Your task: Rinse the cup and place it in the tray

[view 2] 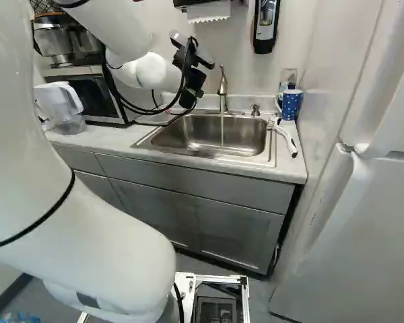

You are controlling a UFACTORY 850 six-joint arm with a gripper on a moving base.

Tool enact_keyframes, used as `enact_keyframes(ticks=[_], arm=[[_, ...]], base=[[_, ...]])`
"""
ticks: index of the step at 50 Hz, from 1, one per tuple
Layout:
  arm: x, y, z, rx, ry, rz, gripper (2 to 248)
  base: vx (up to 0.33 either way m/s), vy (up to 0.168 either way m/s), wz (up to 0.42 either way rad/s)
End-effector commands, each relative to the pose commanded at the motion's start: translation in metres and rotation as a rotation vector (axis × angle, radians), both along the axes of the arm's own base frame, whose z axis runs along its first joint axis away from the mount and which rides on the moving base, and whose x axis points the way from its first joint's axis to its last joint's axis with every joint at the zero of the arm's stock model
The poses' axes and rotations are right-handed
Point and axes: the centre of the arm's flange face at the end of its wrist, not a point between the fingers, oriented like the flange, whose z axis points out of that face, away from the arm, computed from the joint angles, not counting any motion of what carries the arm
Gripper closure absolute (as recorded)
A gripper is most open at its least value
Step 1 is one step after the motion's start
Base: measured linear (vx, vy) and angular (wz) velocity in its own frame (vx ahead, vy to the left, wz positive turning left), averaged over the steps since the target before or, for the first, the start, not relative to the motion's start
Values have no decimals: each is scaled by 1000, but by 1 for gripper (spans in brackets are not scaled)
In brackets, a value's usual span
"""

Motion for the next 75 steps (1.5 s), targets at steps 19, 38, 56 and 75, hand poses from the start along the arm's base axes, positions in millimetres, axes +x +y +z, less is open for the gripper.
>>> enact_keyframes(ticks=[19, 38, 56, 75], arm=[[0, 0, 0, 191, -14, -59, 125], [0, 0, 0, 381, -29, -119, 125], [0, 0, 0, 561, -42, -175, 125], [0, 0, 0, 751, -56, -234, 125]], base=[[0, 0, 0], [0, 0, 0], [0, 0, 0], [0, 0, 0]])
